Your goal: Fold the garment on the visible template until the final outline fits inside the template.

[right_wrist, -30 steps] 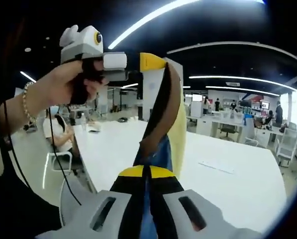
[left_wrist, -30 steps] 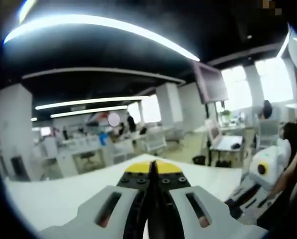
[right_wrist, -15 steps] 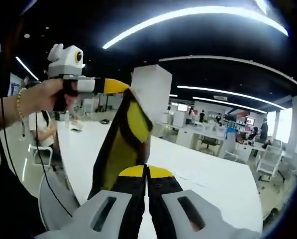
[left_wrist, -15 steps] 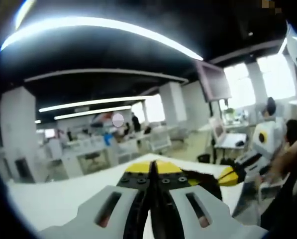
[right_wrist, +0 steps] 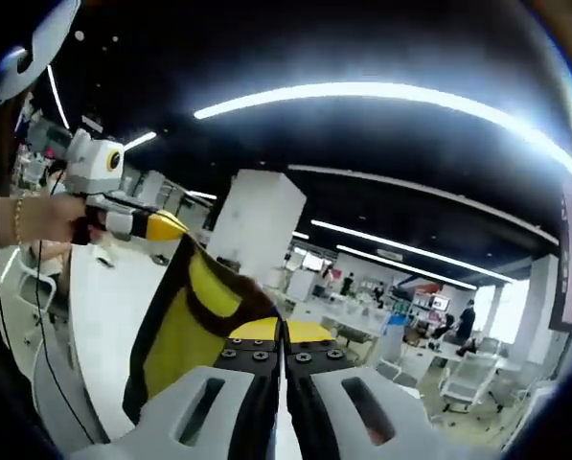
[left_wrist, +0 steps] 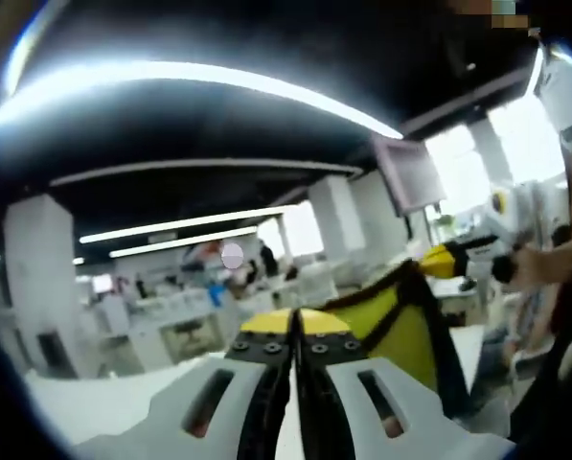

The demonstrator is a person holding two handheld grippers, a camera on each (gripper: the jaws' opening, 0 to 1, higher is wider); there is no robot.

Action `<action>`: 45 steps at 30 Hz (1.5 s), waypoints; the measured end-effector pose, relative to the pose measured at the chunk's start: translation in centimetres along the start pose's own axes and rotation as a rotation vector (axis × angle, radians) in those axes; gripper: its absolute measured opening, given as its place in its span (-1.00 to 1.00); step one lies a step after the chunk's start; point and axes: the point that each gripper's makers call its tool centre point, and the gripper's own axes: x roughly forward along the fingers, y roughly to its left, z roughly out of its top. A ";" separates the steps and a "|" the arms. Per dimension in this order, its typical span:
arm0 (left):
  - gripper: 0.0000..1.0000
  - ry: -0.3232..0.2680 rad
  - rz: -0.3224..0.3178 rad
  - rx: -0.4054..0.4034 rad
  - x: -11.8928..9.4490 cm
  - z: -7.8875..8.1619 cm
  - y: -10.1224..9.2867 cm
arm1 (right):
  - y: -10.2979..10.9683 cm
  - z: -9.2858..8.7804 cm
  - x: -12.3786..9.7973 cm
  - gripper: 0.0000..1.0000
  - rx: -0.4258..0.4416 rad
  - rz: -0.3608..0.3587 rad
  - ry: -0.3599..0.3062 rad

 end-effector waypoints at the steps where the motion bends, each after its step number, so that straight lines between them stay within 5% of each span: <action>1: -1.00 -0.012 -0.001 0.007 -0.1 0.6 0.0 | -0.3 0.9 -0.1 -0.98 -0.007 -0.002 -0.015; 7: -1.00 -0.057 -0.004 0.043 -0.8 3.5 -0.1 | -1.4 3.6 -0.4 -0.98 -0.015 -0.003 -0.061; 11: -1.00 -0.008 -0.006 0.031 -1.0 3.8 -0.1 | -1.4 4.2 -0.5 -0.98 0.016 0.009 -0.068; 16: -1.00 0.033 0.006 -0.004 -1.1 3.7 0.4 | -1.4 3.7 0.1 -0.98 0.111 0.041 -0.035; 18: -1.00 0.062 0.007 -0.025 -0.6 2.7 0.6 | -1.2 1.3 1.1 -0.98 0.133 0.058 0.046; 22: -1.00 0.186 0.010 -0.075 1.3 -3.0 1.6 | 0.2 -5.7 3.7 -0.98 0.227 0.126 0.174; 23: -1.00 0.235 -0.002 -0.138 2.4 -6.2 2.0 | 0.6 -6.9 4.1 -0.98 0.246 0.146 0.200; 27: -1.00 0.366 -0.031 -0.355 5.7 -17.7 2.9 | 1.4 -16.5 7.2 -0.98 0.241 0.169 0.342; 29: -1.00 0.469 -0.025 -0.369 6.5 -23.1 3.1 | 1.7 -20.5 8.5 -0.98 0.234 0.188 0.399; 31: -1.00 0.506 -0.049 -0.407 7.6 -26.5 2.4 | 2.0 -23.7 9.7 -0.98 0.218 0.212 0.450; 36: -1.00 0.580 -0.040 -0.490 9.4 -31.9 2.3 | 2.3 -28.8 12.4 -0.98 0.245 0.240 0.510; 45: -1.00 0.629 -0.014 -0.528 13.2 -36.0 5.0 | 1.9 -34.6 16.4 -0.98 0.238 0.268 0.574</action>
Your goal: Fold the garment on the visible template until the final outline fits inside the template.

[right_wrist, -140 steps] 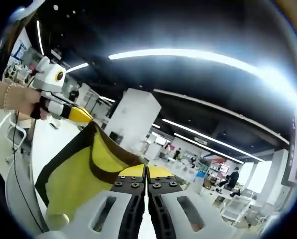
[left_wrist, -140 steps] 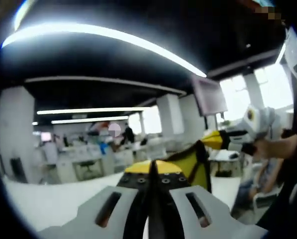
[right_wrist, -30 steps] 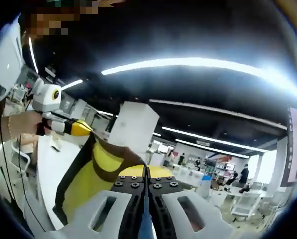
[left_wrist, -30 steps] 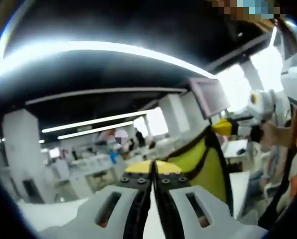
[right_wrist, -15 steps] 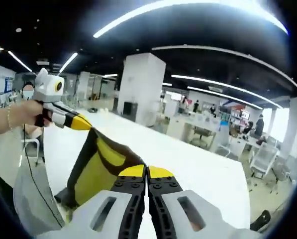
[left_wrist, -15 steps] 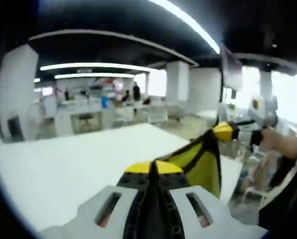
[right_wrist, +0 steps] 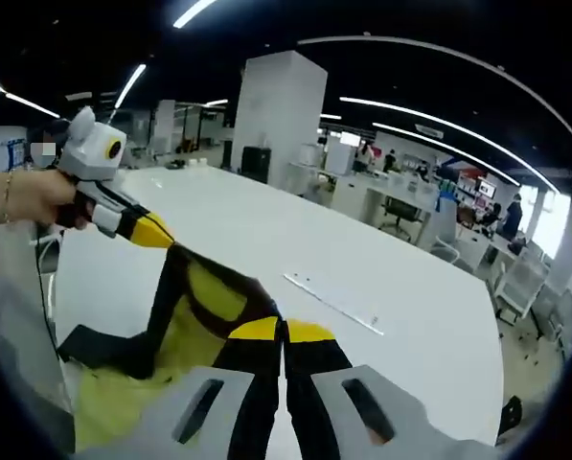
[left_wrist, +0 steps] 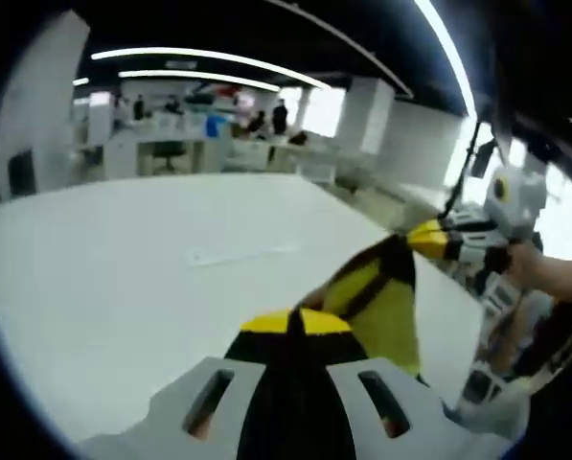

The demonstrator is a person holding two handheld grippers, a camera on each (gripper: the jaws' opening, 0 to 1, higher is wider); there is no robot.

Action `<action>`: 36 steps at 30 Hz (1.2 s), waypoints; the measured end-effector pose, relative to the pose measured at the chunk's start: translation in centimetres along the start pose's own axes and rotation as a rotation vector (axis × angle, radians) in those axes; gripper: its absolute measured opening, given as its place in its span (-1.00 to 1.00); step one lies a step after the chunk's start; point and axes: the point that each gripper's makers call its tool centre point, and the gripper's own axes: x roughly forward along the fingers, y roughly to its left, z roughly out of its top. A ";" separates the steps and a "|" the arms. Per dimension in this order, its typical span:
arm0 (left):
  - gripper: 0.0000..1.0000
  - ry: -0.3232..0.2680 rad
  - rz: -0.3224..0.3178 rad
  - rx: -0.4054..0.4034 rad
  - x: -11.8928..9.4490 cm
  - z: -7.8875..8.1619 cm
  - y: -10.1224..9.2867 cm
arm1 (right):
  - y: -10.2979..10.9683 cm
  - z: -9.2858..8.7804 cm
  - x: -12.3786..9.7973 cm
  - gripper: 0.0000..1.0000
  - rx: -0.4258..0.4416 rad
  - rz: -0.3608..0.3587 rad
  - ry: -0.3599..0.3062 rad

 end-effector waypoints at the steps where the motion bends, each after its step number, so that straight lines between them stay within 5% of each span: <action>1: -1.00 0.005 0.001 -0.005 0.5 0.1 0.3 | -0.3 -0.2 0.5 -0.98 -0.002 0.000 0.005; 19: -1.00 0.088 0.031 -0.173 9.4 -1.7 5.2 | -4.6 -7.1 8.7 -0.98 0.052 0.014 0.140; 36: -1.00 0.163 0.075 -0.231 14.7 -4.8 9.2 | -5.8 -11.0 14.9 -0.98 0.046 0.042 0.217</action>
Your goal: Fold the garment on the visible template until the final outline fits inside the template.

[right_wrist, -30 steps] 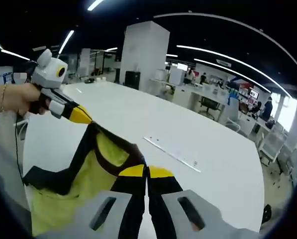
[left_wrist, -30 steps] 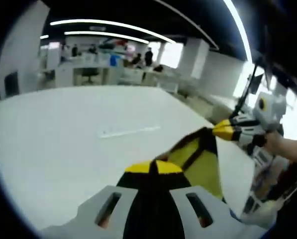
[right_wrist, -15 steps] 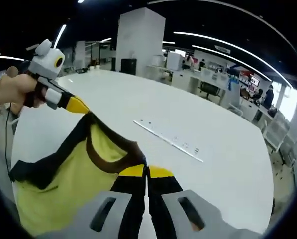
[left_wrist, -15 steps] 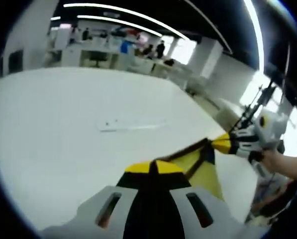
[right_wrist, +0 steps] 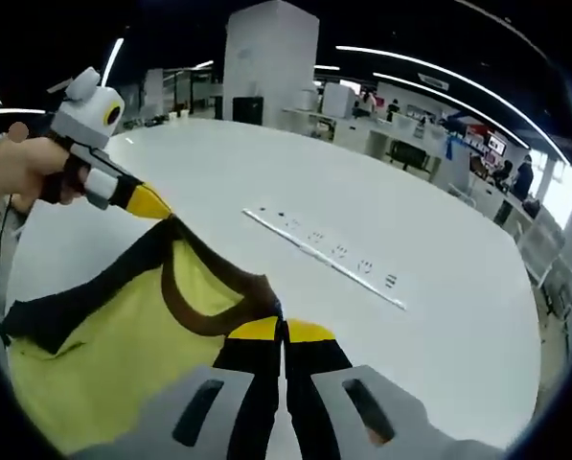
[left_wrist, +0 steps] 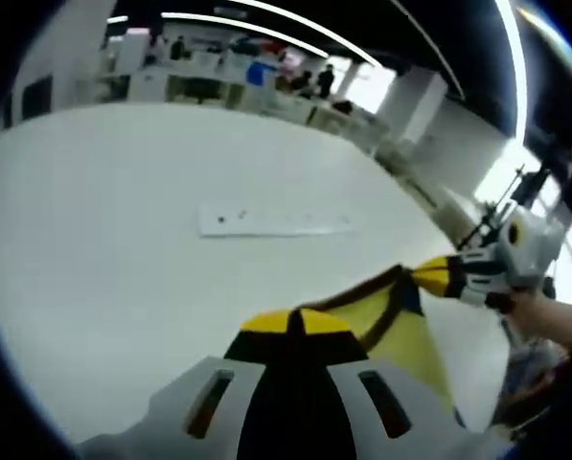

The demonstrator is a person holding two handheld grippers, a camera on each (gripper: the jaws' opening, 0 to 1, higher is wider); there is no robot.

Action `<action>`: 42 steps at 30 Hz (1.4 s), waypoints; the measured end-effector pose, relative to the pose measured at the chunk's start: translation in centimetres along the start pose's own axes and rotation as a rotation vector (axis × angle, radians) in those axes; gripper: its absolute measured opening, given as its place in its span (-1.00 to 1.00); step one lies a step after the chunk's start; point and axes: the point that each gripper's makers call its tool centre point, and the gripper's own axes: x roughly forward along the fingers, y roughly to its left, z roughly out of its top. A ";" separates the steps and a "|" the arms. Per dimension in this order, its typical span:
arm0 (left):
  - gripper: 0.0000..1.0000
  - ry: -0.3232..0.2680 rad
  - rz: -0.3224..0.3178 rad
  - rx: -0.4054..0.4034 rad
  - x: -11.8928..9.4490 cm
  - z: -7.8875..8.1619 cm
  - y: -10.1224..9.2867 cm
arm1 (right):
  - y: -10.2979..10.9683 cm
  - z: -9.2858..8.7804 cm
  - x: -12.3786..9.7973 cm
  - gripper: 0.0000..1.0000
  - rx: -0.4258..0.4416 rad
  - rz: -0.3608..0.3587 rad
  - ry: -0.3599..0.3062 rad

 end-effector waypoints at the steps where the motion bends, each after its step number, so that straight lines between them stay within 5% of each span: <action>1: -1.00 0.000 -0.006 -0.008 0.2 0.0 0.0 | 0.0 -0.2 0.4 -0.98 -0.006 0.005 0.005; 28: -1.00 0.053 0.077 -0.051 4.9 -0.1 3.9 | -1.7 -3.1 6.7 -0.98 -0.090 -0.010 0.091; 42: -1.00 0.078 0.120 -0.020 6.0 -0.7 5.2 | -2.9 -1.9 8.2 -0.97 -0.214 -0.029 0.037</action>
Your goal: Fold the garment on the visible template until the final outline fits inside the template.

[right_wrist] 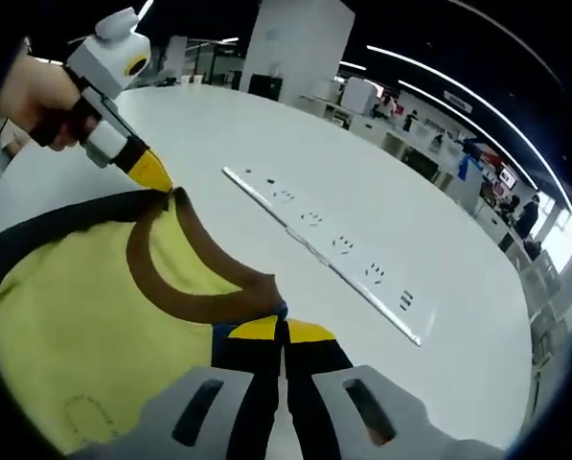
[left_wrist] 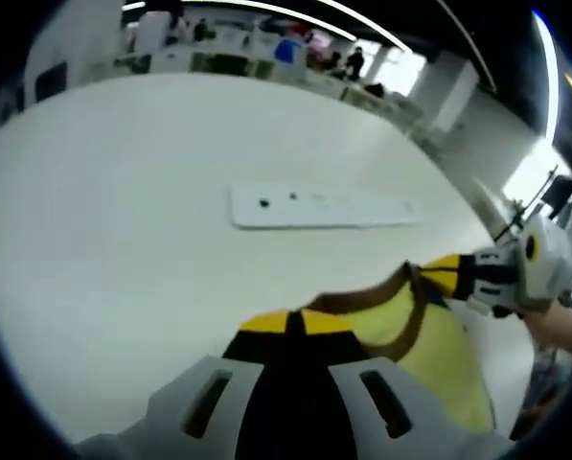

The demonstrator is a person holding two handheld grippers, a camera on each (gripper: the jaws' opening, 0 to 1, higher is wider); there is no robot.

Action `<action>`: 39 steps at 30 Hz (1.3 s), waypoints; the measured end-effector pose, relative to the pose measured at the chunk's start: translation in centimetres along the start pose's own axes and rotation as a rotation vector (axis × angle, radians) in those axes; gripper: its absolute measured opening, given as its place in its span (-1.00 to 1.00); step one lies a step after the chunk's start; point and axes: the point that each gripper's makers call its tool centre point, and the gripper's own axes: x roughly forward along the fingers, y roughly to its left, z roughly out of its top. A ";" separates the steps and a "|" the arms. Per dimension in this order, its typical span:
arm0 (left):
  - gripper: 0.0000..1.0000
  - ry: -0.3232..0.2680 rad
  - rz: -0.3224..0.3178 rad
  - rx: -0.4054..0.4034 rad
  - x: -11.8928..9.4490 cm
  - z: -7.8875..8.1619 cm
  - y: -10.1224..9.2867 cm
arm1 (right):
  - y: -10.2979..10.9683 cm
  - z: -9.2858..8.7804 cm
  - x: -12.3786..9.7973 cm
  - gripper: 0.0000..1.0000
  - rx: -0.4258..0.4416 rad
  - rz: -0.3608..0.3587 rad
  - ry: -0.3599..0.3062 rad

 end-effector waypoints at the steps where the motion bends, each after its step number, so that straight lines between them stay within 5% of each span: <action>1: -1.00 0.003 -0.002 0.005 0.0 -0.1 0.0 | 0.1 0.0 0.0 -0.97 -0.006 0.001 -0.004; 5: -1.00 -0.014 -0.018 0.004 -0.4 0.3 -0.1 | -0.1 0.0 -0.1 -0.97 0.014 0.008 0.004; 7: -1.00 -0.038 -0.037 0.029 -0.6 0.7 -0.5 | 0.0 0.1 -0.3 -0.97 0.094 0.018 -0.009; 9: -1.00 -0.108 -0.082 0.036 -0.9 1.9 -1.3 | -0.4 0.6 -0.8 -0.97 0.138 0.002 -0.035; 13: -1.00 -0.143 -0.088 0.053 -1.9 2.8 -1.8 | -0.8 2.0 -2.2 -0.96 0.124 -0.004 -0.071; 21: -1.00 -0.251 -0.125 -0.006 -4.9 4.5 -3.2 | 0.1 5.0 -5.6 -0.55 0.225 0.017 -0.189; 26: -0.95 -0.281 -0.140 0.015 -7.6 4.4 -4.3 | 1.9 5.9 -8.2 -0.28 0.229 0.035 -0.204; 32: -0.58 -0.352 -0.140 0.028 -11.4 4.2 -5.3 | 4.5 6.4 -12.1 0.04 0.241 0.055 -0.227; 39: -0.36 -0.342 -0.166 0.094 -14.4 1.2 -6.7 | 7.3 5.5 -16.2 0.19 0.242 0.066 -0.218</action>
